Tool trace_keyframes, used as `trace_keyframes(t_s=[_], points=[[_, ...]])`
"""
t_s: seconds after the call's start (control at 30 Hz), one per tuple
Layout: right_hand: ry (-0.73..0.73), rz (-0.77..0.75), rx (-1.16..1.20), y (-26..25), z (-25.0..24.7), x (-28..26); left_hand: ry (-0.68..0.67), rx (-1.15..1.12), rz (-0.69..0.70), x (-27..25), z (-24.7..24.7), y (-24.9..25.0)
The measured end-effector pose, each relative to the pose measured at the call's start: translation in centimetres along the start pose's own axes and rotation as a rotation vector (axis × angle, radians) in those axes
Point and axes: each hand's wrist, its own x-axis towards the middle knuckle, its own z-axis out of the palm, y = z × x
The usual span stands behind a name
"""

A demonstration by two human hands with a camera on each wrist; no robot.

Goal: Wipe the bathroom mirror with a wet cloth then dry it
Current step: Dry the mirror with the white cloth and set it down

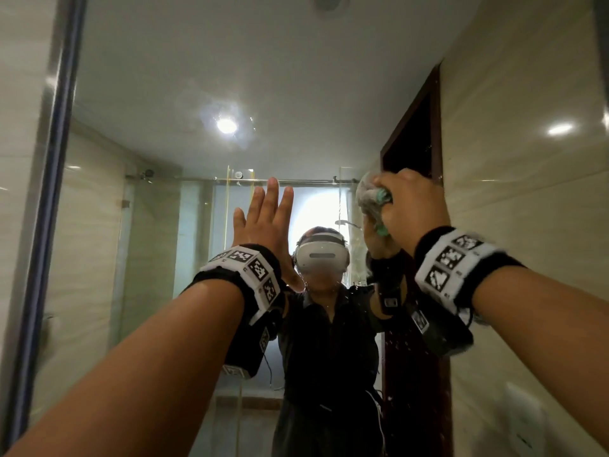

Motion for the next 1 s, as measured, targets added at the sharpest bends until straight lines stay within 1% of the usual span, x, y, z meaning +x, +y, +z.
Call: trace_keyframes(t_s=[0.1, 0.17, 0.23, 0.33, 0.4, 0.47, 0.6, 0.67, 0.7, 0.8, 0.9, 1.0], points=[[-0.056, -0.121, -0.01, -0.6, 1.7, -3.3, 0.005, -0.006, 0.0, -0.3, -0.3, 0.1], [-0.105, -0.15, 0.018, -0.9, 2.4, -5.1, 0.004, -0.009, 0.001, -0.8, -0.8, 0.3], [-0.191, -0.212, 0.032, -1.1, 2.9, -7.3, -0.003, -0.006, 0.001, -1.7, -0.9, 0.5], [-0.295, -0.329, -0.012, -1.2, 3.6, -11.0, -0.028, 0.018, 0.037, -3.5, -0.4, 0.7], [-0.35, -0.352, -0.029, -1.4, 3.0, -11.2, -0.053, 0.045, 0.047, -5.0, 0.3, 0.5], [-0.363, -0.309, -0.049, -1.7, 2.3, -9.5, -0.08, 0.051, 0.028, -6.1, 0.9, -0.2], [-0.148, -0.03, 0.08, -2.6, 2.0, -4.6, -0.13, 0.016, 0.005, -7.6, 3.1, -1.1], [-0.099, 0.025, 0.108, -3.5, 2.7, -3.7, -0.136, -0.014, -0.003, -7.6, 4.3, -1.1], [-0.095, 0.015, 0.098, -3.9, 3.0, -3.7, -0.124, -0.025, -0.008, -7.4, 4.8, -1.1], [-0.128, -0.111, 0.079, -4.8, 3.6, -5.0, -0.092, -0.035, -0.016, -7.1, 5.4, -1.3], [-0.247, -0.291, 0.106, -5.7, 4.4, -8.7, -0.081, -0.027, -0.015, -7.2, 5.4, -1.3], [-0.372, -0.453, 0.015, -6.0, 5.0, -12.3, -0.073, -0.031, -0.018, -7.2, 5.3, -1.2]])
